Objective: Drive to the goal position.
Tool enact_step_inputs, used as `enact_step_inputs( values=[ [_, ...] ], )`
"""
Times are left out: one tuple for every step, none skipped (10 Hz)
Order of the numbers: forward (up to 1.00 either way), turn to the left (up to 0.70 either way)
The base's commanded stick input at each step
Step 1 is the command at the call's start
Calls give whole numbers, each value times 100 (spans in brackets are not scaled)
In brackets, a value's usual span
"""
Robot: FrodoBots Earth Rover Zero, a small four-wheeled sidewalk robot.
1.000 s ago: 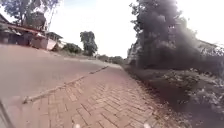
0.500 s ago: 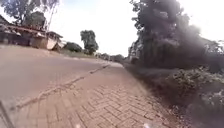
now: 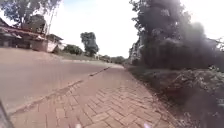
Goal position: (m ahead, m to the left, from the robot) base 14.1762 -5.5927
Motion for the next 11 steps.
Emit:
enact_step_inputs(
  values=[
    [50, 0],
    [50, 0],
    [50, 0],
    [50, 0],
    [50, 0],
    [50, 0],
    [50, 0],
    [50, 0],
    [50, 0],
    [50, 0],
    [50, 0]
  ],
)
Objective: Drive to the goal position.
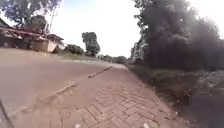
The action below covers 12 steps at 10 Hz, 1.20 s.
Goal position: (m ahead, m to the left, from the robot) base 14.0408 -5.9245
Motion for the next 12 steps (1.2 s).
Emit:
enact_step_inputs(
  values=[
    [50, 0],
    [50, 0],
    [50, 0],
    [50, 0],
    [50, 0],
    [50, 0],
    [50, 0],
    [50, 0],
    [50, 0],
    [50, 0],
    [50, 0],
    [50, 0]
  ],
)
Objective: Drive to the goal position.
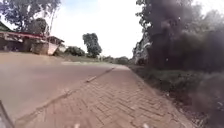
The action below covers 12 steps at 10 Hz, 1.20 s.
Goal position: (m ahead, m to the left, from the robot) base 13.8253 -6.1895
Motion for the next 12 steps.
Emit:
enact_step_inputs(
  values=[
    [50, 0],
    [50, -12],
    [50, -37],
    [50, -50],
    [50, -50],
    [50, 0],
    [50, 0],
    [50, 0],
    [50, 0],
    [50, 0],
    [50, 0],
    [50, 0]
  ],
)
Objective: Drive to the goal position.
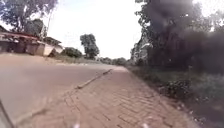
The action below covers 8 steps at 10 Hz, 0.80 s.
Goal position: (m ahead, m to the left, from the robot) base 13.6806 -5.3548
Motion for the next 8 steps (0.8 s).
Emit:
enact_step_inputs(
  values=[
    [50, 0],
    [50, 0],
    [50, 0],
    [50, 0],
    [50, 0],
    [50, 0],
    [50, 0],
    [50, 0]
  ],
)
